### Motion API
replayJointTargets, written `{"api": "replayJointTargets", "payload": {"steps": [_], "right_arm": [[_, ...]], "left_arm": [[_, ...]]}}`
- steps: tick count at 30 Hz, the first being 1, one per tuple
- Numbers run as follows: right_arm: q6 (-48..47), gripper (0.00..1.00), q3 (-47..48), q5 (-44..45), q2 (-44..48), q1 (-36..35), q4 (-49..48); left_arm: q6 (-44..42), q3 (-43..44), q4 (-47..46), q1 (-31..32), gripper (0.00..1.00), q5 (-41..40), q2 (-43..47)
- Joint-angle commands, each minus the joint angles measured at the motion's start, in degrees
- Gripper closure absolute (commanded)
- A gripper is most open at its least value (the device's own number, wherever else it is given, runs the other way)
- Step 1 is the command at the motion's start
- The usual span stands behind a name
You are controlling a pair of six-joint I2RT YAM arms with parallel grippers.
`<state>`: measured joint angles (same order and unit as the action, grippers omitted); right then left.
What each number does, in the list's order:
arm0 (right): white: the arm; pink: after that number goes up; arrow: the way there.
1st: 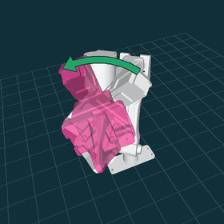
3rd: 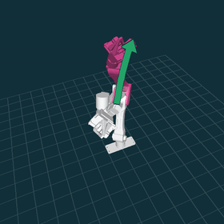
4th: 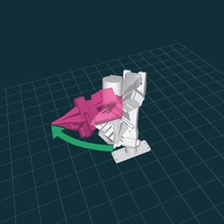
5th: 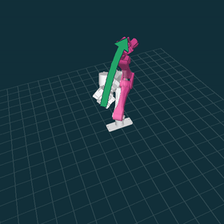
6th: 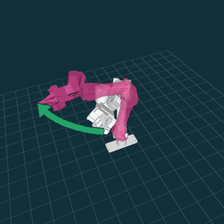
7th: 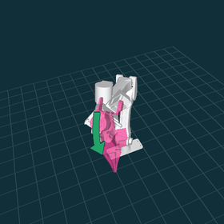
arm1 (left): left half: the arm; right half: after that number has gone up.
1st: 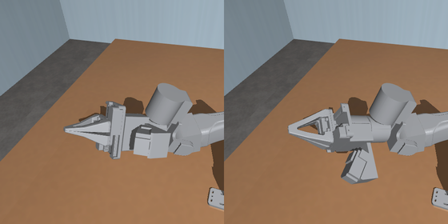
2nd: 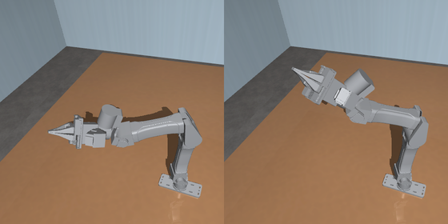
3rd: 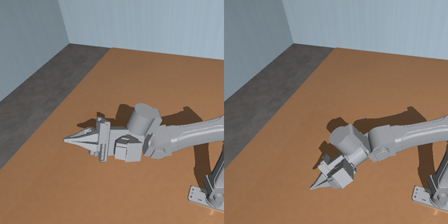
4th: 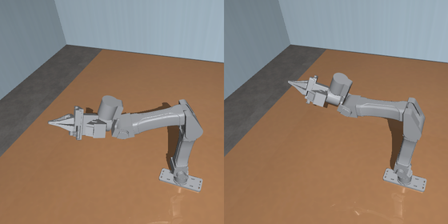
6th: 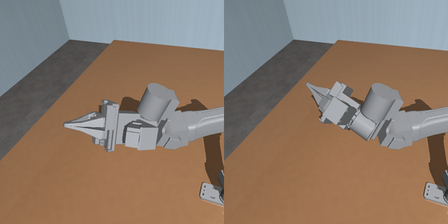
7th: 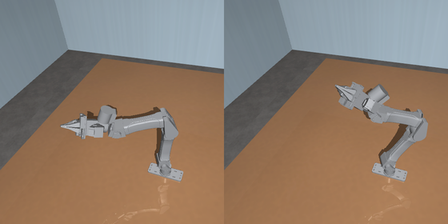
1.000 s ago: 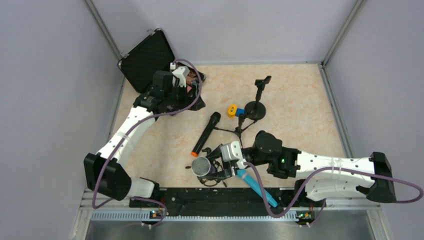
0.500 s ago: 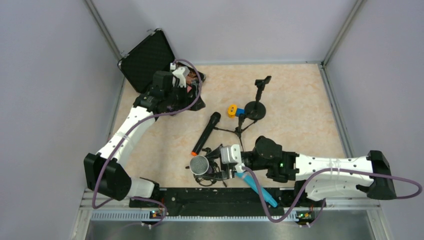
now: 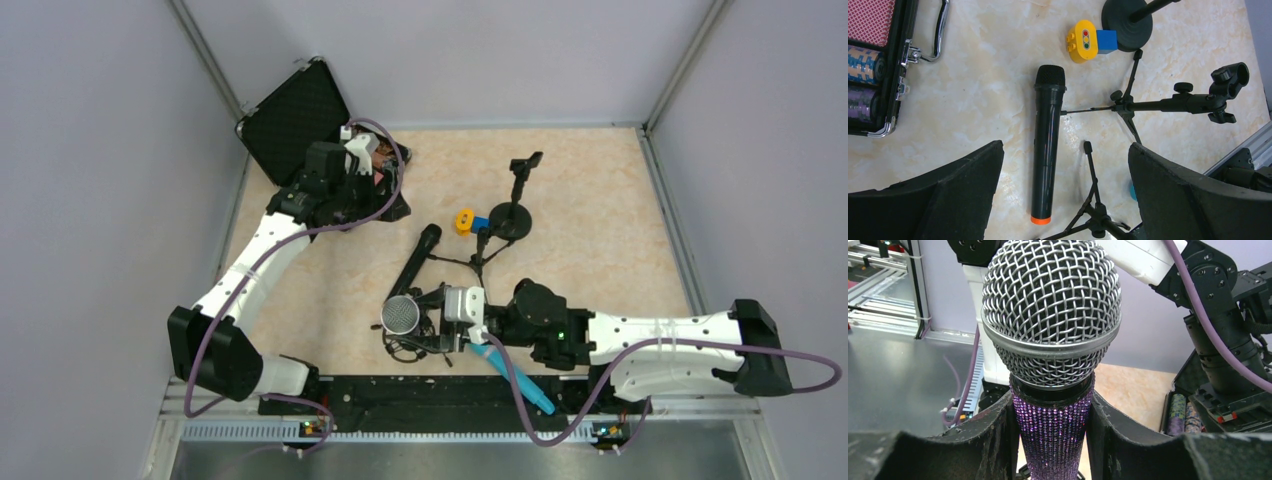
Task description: Attach the microphones to the stand
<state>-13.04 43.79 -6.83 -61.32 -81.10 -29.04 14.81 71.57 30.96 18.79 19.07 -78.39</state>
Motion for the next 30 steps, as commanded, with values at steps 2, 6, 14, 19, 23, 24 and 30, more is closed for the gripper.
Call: {"api": "replayJointTargets", "payload": {"steps": [2, 6, 14, 19, 23, 24, 30], "right_arm": [[-3.9, 1.00, 1.9, -3.2, 1.6, 0.0, -5.9], [-2.7, 1.00, 2.1, -4.6, 1.9, -0.1, -7.0], [0.0, 1.00, 2.7, -2.2, 2.9, -0.1, -4.6], [2.6, 1.00, 2.2, -1.4, 3.3, -0.1, -3.6], [2.4, 1.00, 0.7, 0.8, 3.0, 0.0, -4.1], [2.0, 1.00, 0.3, 1.5, 2.9, 0.0, -4.3], [0.9, 1.00, -0.3, 4.2, 0.4, -0.1, -5.2]], "left_arm": [[-0.9, 1.0, -0.9, -0.1, 0.01, 1.1, -0.4], [-0.9, 1.0, -1.0, -0.1, 0.01, 1.0, -0.3], [-0.9, 1.0, -1.0, -0.1, 0.01, 1.2, -0.6], [-0.9, 1.0, -0.9, -0.1, 0.01, 1.7, -0.9], [-1.0, 1.1, -0.8, -0.1, 0.02, 1.5, -0.8], [-1.0, 1.2, -0.8, -0.1, 0.02, 1.4, -0.8], [-1.0, 1.3, -0.7, -0.1, 0.01, 1.4, -1.1]]}}
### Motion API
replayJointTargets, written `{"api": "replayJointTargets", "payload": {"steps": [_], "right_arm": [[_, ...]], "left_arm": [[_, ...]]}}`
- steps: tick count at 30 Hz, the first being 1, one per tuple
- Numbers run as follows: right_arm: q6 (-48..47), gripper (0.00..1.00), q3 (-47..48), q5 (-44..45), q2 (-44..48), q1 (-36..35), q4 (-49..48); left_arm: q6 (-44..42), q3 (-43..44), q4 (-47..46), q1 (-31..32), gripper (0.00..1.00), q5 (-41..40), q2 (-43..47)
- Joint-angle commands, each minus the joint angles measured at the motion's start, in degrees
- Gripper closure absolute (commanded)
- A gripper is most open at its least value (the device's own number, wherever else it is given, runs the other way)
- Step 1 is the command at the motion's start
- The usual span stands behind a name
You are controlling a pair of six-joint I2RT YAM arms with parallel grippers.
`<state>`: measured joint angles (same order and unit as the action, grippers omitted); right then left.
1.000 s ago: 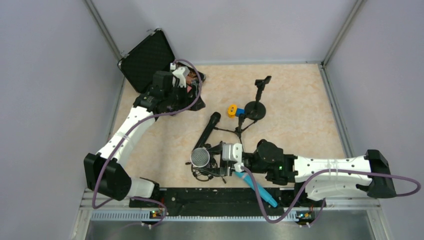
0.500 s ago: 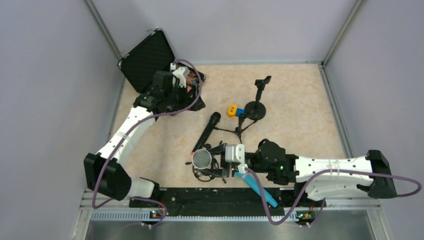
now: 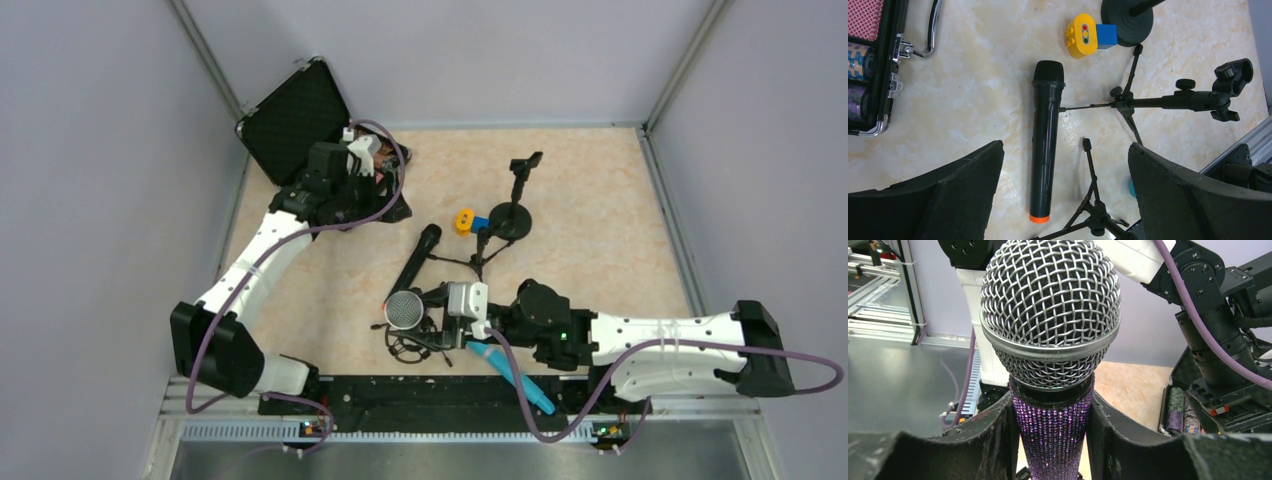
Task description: Attach the microphones to the stand
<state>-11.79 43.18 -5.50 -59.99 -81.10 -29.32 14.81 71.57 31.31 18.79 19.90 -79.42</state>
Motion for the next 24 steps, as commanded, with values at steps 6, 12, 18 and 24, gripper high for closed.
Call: {"api": "replayJointTargets", "payload": {"steps": [6, 12, 18, 24], "right_arm": [[-0.2, 1.00, 1.1, 2.7, -2.9, 0.0, -4.3], [0.0, 1.00, 0.6, 0.6, -2.5, 0.0, -3.6], [0.1, 1.00, 1.2, -3.5, -0.2, 0.0, -3.6], [0.4, 1.00, 1.7, -5.8, 1.0, -0.1, -3.4]], "left_arm": [[-1.2, 1.3, -0.8, -0.1, 0.02, 0.5, 0.0], [-1.3, 1.4, -0.7, -0.2, 0.02, 0.4, 0.0], [-1.4, 1.5, -0.6, -0.1, 0.02, 0.3, 0.0], [-1.4, 1.5, -0.6, -0.2, 0.02, 0.3, 0.1]]}}
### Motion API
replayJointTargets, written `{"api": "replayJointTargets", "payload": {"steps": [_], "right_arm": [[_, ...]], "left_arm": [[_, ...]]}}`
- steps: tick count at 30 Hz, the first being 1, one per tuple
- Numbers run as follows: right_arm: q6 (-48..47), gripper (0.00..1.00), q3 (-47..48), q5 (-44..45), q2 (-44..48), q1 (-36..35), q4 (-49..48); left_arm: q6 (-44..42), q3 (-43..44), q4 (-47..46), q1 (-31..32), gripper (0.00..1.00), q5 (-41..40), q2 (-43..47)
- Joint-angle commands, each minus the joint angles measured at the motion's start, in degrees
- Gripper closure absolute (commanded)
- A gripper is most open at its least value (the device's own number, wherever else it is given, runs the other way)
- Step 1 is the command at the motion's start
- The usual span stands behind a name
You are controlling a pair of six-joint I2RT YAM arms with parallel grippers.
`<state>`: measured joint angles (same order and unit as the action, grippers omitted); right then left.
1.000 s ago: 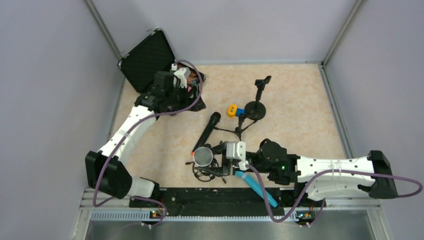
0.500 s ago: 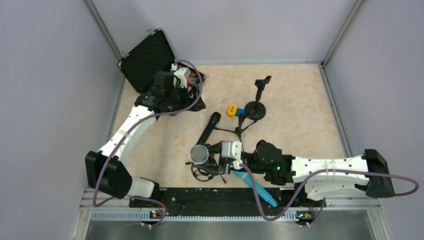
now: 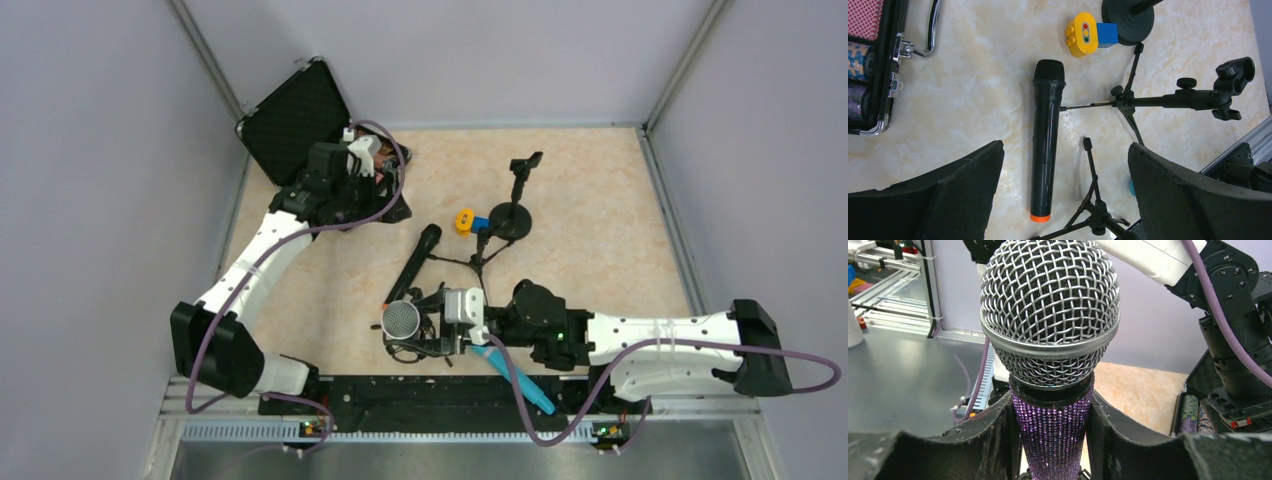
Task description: Attach the microphones to the stand
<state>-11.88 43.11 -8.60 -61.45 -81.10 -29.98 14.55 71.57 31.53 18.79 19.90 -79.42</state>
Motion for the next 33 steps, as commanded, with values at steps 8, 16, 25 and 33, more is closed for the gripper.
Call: {"api": "replayJointTargets", "payload": {"steps": [8, 16, 25, 33], "right_arm": [[-0.2, 1.00, 2.0, 2.4, -0.3, -0.2, -1.9], [-0.9, 1.00, 1.4, 8.3, -4.0, -0.2, -1.9], [-0.8, 1.00, -2.3, 10.6, -5.6, -0.2, -6.6], [-0.4, 1.00, -5.7, 12.7, -8.1, -0.1, -11.0]], "left_arm": [[-1.2, 1.5, -0.8, -0.1, 0.02, 0.1, 0.1], [-1.3, 1.5, -0.7, -0.1, 0.02, 0.0, 0.1], [-1.3, 1.5, -0.6, -0.1, 0.02, -0.2, 0.3], [-1.3, 1.5, -0.6, -0.1, 0.02, -0.4, 0.3]]}}
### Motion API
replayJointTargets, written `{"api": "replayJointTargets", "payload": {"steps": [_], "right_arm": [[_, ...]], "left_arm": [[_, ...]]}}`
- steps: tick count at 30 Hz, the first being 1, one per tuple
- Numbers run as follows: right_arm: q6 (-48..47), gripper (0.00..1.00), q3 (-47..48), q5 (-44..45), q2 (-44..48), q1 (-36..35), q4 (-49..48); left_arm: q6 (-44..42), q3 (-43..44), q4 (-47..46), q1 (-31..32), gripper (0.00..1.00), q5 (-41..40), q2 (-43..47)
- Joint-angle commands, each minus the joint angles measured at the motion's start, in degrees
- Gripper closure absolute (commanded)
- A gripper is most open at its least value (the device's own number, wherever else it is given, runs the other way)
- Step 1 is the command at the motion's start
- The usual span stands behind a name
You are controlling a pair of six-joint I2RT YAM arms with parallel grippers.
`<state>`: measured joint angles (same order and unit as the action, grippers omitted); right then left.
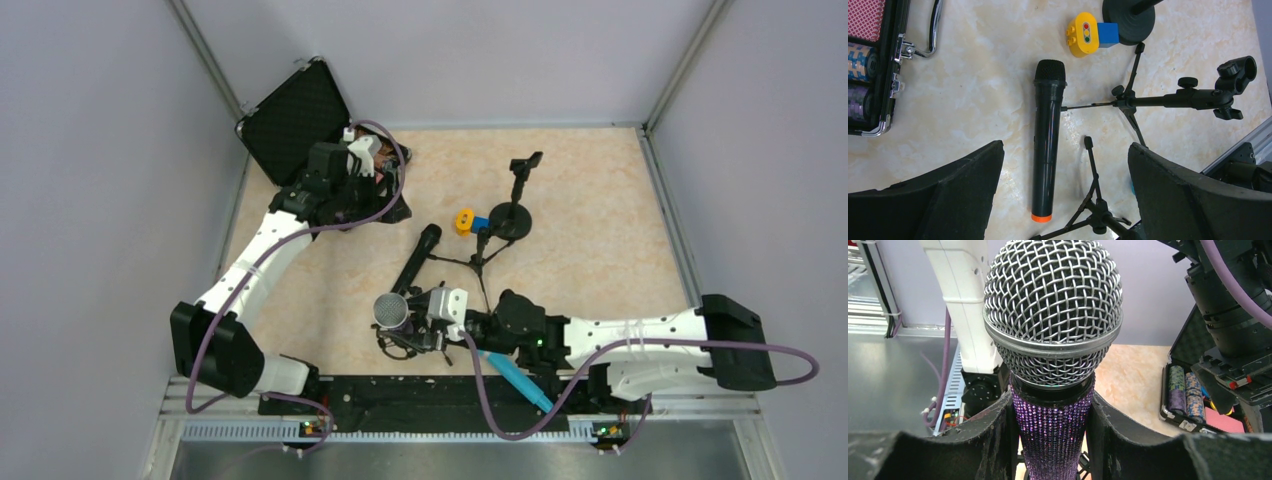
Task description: Attach the microphones to the stand
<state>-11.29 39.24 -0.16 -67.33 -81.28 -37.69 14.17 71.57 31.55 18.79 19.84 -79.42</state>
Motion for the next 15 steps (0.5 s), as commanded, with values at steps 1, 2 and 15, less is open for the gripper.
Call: {"api": "replayJointTargets", "payload": {"steps": [1, 2, 15], "right_arm": [[-0.9, 1.00, -2.3, 4.6, -2.5, 0.0, -3.9], [-0.7, 1.00, -2.8, 4.9, -2.9, 0.0, -4.6], [1.3, 1.00, -5.1, 17.2, -5.2, 0.1, -5.7]], "left_arm": [[-0.9, 1.5, -0.7, -0.1, 0.02, -0.3, 0.3], [-0.9, 1.5, -0.7, -0.1, 0.02, -0.3, 0.3], [-0.9, 1.6, -0.7, -0.1, 0.02, -0.4, 0.3]]}}
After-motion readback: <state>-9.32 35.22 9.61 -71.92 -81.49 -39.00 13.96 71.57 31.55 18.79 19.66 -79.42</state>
